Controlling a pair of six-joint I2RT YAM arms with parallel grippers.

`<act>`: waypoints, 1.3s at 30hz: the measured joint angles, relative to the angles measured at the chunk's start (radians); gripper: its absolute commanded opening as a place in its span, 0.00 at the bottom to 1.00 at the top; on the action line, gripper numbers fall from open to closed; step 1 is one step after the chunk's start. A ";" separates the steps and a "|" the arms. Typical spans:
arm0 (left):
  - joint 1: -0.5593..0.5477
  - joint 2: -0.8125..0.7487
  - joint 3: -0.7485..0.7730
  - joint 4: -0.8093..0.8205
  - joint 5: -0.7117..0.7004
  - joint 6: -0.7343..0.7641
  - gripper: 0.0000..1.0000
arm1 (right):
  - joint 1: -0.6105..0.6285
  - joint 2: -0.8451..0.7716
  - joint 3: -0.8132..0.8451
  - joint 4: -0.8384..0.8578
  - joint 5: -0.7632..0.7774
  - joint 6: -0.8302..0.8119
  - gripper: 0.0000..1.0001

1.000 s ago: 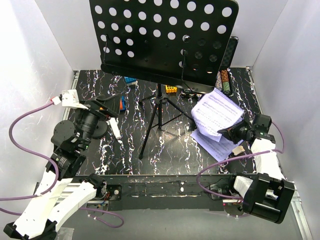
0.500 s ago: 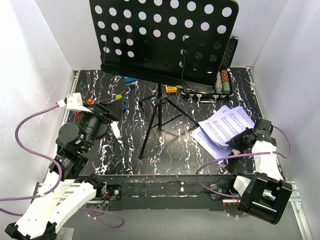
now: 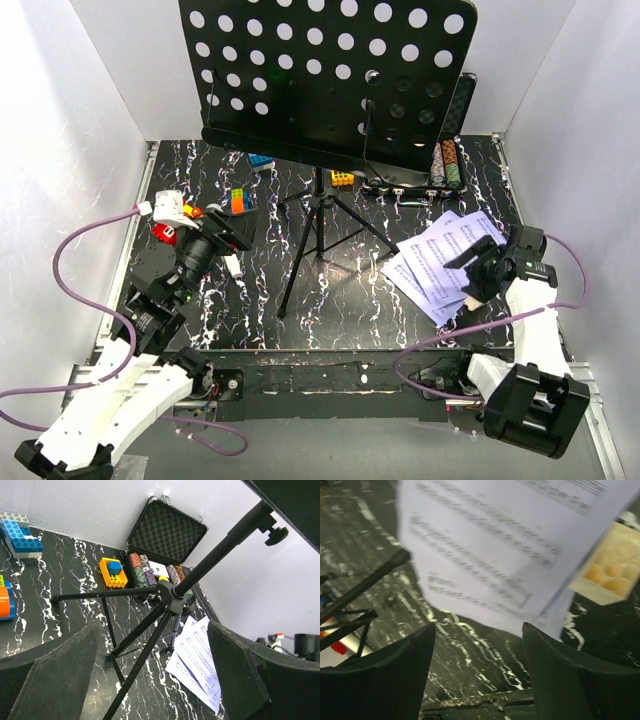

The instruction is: Pack up the instrument practice props

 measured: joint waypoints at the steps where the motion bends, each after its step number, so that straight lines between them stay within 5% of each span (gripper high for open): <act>1: 0.000 0.006 0.000 0.001 0.008 -0.002 0.88 | 0.027 -0.006 0.031 -0.008 0.002 0.009 0.79; 10: 0.000 0.056 -0.024 0.054 0.085 0.003 0.93 | 0.304 -0.190 0.214 0.046 0.048 0.008 0.71; 18: 0.000 0.168 -0.148 0.419 0.333 0.083 0.98 | 0.587 -0.350 0.123 0.223 0.057 -0.148 0.68; 28: -0.057 0.454 -0.103 0.699 0.401 0.271 0.84 | 0.927 -0.391 -0.026 0.427 0.239 -0.261 0.68; 39: -0.107 0.660 -0.017 0.945 0.283 0.376 0.74 | 0.978 -0.392 -0.069 0.575 0.312 -0.287 0.67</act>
